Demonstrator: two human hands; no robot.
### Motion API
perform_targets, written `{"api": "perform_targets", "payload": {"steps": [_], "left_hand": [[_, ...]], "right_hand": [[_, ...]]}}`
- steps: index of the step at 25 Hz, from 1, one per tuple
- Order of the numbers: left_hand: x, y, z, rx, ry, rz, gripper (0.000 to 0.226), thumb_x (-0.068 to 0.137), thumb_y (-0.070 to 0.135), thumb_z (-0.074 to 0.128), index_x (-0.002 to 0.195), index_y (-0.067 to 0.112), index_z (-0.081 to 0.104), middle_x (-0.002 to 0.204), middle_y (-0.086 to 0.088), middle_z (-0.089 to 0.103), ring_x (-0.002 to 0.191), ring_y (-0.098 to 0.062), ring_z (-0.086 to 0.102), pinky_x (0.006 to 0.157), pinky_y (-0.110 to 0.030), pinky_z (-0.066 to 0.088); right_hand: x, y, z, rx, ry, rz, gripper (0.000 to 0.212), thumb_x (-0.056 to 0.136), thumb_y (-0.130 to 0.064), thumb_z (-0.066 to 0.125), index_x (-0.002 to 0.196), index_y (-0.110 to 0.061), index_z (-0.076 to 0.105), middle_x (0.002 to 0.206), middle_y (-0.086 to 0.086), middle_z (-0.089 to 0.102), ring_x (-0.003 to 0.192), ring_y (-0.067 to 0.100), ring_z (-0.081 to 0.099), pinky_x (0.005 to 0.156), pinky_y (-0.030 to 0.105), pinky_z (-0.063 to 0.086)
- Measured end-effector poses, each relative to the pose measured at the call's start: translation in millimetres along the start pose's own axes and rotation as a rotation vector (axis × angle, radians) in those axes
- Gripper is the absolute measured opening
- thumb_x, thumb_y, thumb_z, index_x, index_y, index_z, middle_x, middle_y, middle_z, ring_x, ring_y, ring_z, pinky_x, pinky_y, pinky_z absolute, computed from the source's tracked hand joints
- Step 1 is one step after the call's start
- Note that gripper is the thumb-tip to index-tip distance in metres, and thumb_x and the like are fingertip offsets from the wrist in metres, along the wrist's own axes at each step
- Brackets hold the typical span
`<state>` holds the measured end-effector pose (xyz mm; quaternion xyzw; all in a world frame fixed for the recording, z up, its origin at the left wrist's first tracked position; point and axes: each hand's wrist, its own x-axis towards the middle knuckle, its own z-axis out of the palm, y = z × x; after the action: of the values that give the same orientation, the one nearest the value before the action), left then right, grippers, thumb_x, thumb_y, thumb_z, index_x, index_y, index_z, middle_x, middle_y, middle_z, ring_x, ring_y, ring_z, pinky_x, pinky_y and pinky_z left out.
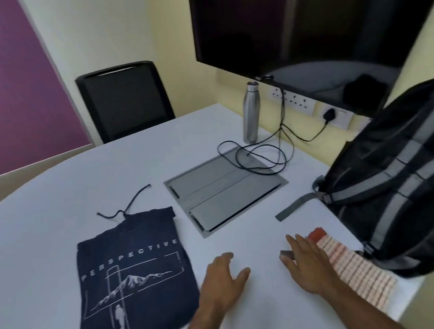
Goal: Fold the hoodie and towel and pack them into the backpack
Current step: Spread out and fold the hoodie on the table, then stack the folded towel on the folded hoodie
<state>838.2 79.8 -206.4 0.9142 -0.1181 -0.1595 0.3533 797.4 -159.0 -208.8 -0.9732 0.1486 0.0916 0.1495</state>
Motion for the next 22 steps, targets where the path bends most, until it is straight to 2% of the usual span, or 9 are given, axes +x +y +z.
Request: {"api": "perform_targets", "payload": {"steps": [4,7,10,12,14,17,20,22], "left_hand": [[19,65,75,-0.224,-0.203,-0.16,0.061,0.089,0.054,0.067,0.138,0.022,0.05,0.133,0.0,0.059,0.112,-0.015,0.058,0.097,-0.027,0.048],[28,100,119,-0.321,-0.295,-0.287,0.063,0.089,0.052,0.068,0.14,0.019,0.049,0.136,-0.001,0.058,0.117,-0.018,0.059,0.1,-0.03,0.049],[36,123,149,-0.409,-0.348,-0.394,0.064,0.089,0.05,0.068,0.14,0.018,0.048,0.142,-0.002,0.055,0.124,-0.021,0.056,0.103,-0.032,0.049],[39,136,164,-0.478,-0.388,-0.438,0.053,0.09,0.046,0.068,0.132,0.02,0.051,0.136,0.0,0.059,0.116,-0.019,0.06,0.1,-0.035,0.053],[38,146,171,-0.56,-0.402,-0.464,0.035,0.091,0.039,0.067,0.12,0.023,0.056,0.126,0.004,0.065,0.106,-0.015,0.063,0.096,-0.035,0.056],[36,151,176,-0.603,-0.375,-0.482,0.012,0.092,0.028,0.067,0.099,0.029,0.056,0.112,0.008,0.067,0.104,-0.013,0.065,0.096,-0.033,0.056],[33,147,180,-0.632,-0.333,-0.474,0.02,0.086,0.026,0.07,0.1,0.025,0.055,0.108,0.007,0.068,0.098,-0.012,0.067,0.09,-0.033,0.059],[30,143,178,-0.646,-0.306,-0.468,0.026,0.083,0.024,0.072,0.102,0.023,0.055,0.106,0.006,0.069,0.097,-0.012,0.068,0.088,-0.033,0.06]], "right_hand": [[1,88,-26,0.024,0.071,0.167,0.05,0.1,-0.033,0.043,0.148,-0.022,0.033,0.146,0.003,0.046,0.132,0.026,0.042,0.108,0.042,0.038],[3,125,-34,0.033,0.059,0.255,0.047,0.1,-0.026,0.046,0.146,-0.021,0.035,0.14,0.005,0.05,0.128,0.026,0.045,0.103,0.042,0.043],[10,136,-33,-0.021,0.022,0.276,0.048,0.1,-0.03,0.047,0.145,-0.022,0.034,0.138,0.003,0.051,0.128,0.024,0.043,0.103,0.042,0.042],[15,136,-30,-0.105,-0.026,0.279,0.045,0.099,-0.033,0.047,0.141,-0.021,0.035,0.136,0.0,0.054,0.126,0.024,0.042,0.102,0.042,0.039],[16,133,-27,-0.156,-0.053,0.276,0.032,0.097,-0.031,0.048,0.128,-0.023,0.042,0.129,-0.002,0.058,0.121,0.023,0.043,0.101,0.04,0.036],[14,129,-23,-0.131,-0.029,0.287,0.022,0.094,-0.026,0.049,0.115,-0.026,0.047,0.123,-0.005,0.059,0.119,0.022,0.044,0.102,0.039,0.036],[10,124,-18,-0.02,0.03,0.318,0.025,0.09,-0.024,0.051,0.114,-0.029,0.051,0.117,-0.006,0.06,0.115,0.021,0.047,0.101,0.037,0.039],[8,117,-15,0.069,0.082,0.321,0.025,0.088,-0.022,0.054,0.112,-0.028,0.055,0.111,-0.005,0.061,0.106,0.019,0.054,0.094,0.034,0.048]]}}
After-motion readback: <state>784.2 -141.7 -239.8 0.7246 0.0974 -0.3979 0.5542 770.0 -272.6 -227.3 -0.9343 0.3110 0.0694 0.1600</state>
